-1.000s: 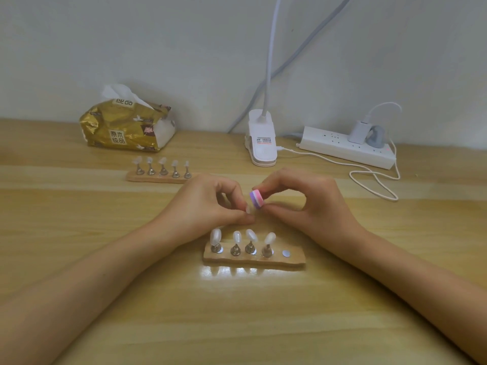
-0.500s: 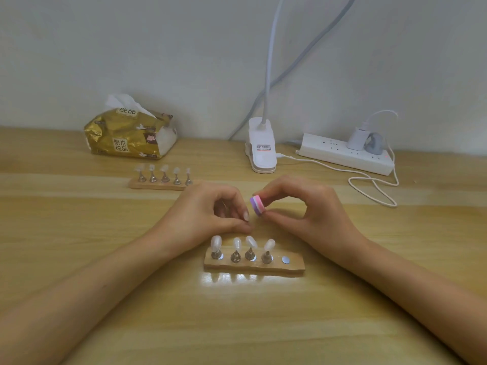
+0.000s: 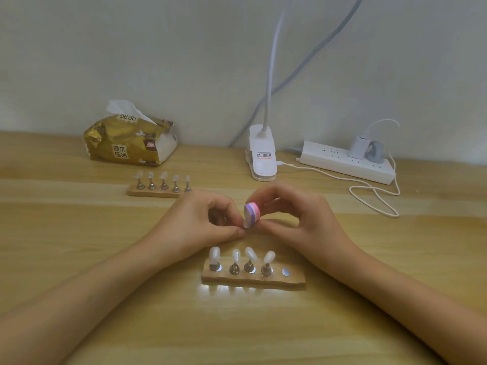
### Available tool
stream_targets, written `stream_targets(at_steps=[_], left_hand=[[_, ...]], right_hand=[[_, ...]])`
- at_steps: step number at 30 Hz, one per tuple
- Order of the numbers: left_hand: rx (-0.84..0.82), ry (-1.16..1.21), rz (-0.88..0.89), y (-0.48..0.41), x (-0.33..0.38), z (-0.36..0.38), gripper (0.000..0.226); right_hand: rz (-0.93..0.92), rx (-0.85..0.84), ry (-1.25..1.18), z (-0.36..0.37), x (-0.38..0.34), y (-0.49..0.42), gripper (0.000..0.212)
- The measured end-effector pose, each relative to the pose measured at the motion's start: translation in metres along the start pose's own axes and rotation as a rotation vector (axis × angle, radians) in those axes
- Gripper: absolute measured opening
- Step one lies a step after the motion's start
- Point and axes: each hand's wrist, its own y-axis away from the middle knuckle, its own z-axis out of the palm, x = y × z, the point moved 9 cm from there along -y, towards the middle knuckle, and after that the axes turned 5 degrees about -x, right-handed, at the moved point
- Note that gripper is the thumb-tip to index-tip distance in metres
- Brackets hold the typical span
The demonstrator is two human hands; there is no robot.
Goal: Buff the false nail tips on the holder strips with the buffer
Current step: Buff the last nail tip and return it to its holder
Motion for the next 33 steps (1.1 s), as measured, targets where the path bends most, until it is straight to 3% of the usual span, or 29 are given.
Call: stream_targets(at_steps=[6, 9, 33], left_hand=[[-0.009, 0.0, 0.005, -0.001, 0.001, 0.002, 0.02], [-0.006, -0.006, 0.009, -0.001, 0.001, 0.002, 0.022], [-0.015, -0.022, 0.004, -0.001, 0.001, 0.003, 0.017]], right_hand=[[-0.057, 0.032, 0.089, -0.001, -0.009, 0.001, 0.018], [-0.002, 0.003, 0.081, 0.0, -0.004, 0.002, 0.013], [-0.123, 0.054, 0.159, -0.005, -0.015, 0.001, 0.009]])
